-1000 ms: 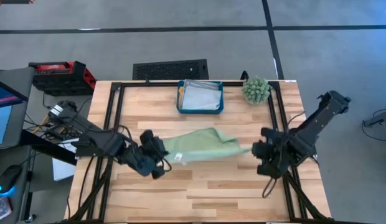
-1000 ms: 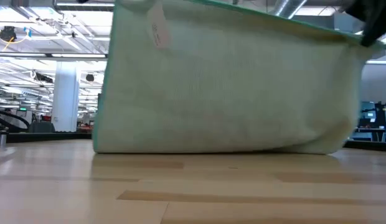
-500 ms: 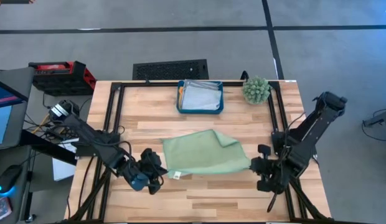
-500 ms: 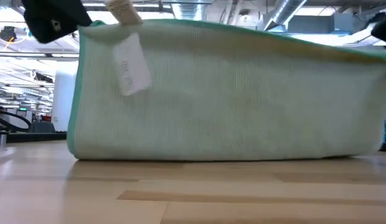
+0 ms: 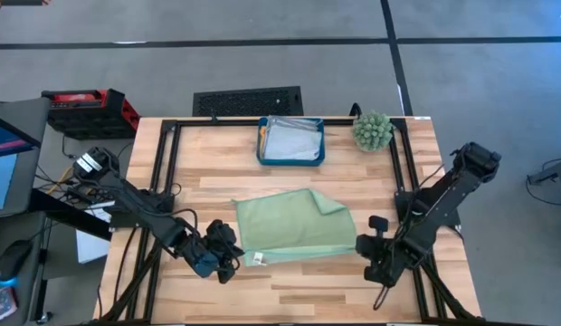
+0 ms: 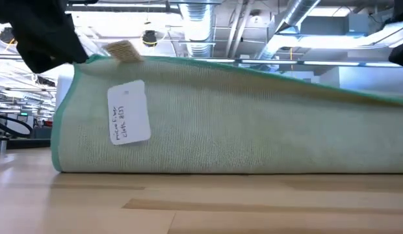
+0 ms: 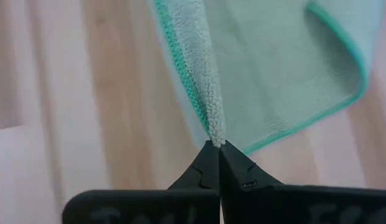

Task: Fold microfiber towels
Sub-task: Fold the green microfiber cloth

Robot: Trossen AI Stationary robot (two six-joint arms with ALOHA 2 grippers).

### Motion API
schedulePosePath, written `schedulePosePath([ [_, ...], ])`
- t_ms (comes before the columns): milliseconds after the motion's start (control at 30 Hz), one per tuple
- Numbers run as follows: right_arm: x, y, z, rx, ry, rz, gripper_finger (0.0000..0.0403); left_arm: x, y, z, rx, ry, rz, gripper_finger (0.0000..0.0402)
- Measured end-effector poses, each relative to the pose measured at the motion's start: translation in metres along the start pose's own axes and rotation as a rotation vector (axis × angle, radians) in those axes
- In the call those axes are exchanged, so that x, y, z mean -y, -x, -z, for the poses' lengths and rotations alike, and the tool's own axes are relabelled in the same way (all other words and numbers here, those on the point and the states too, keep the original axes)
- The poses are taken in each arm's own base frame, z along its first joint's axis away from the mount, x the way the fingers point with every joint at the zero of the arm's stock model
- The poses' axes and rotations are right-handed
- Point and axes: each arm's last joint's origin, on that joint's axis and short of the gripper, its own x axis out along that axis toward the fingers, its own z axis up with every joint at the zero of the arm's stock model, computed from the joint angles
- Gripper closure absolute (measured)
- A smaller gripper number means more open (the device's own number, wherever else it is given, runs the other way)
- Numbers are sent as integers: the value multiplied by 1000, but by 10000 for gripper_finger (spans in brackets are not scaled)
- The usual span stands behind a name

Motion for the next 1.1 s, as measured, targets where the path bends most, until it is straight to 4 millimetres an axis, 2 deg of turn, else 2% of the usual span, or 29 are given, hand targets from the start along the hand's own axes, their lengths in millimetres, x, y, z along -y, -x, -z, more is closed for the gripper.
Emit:
schedulePosePath([
  [300,25,-11,-21,-33,-1,96,394,-11,-5,0,-9,35,-109,401],
  [567,55,-25,-46,-40,-4,203,394,-26,-7,-3,16,100,-248,401],
  [1100,111,-39,-73,-50,-54,402,394,-51,-14,-23,126,91,-441,401],
])
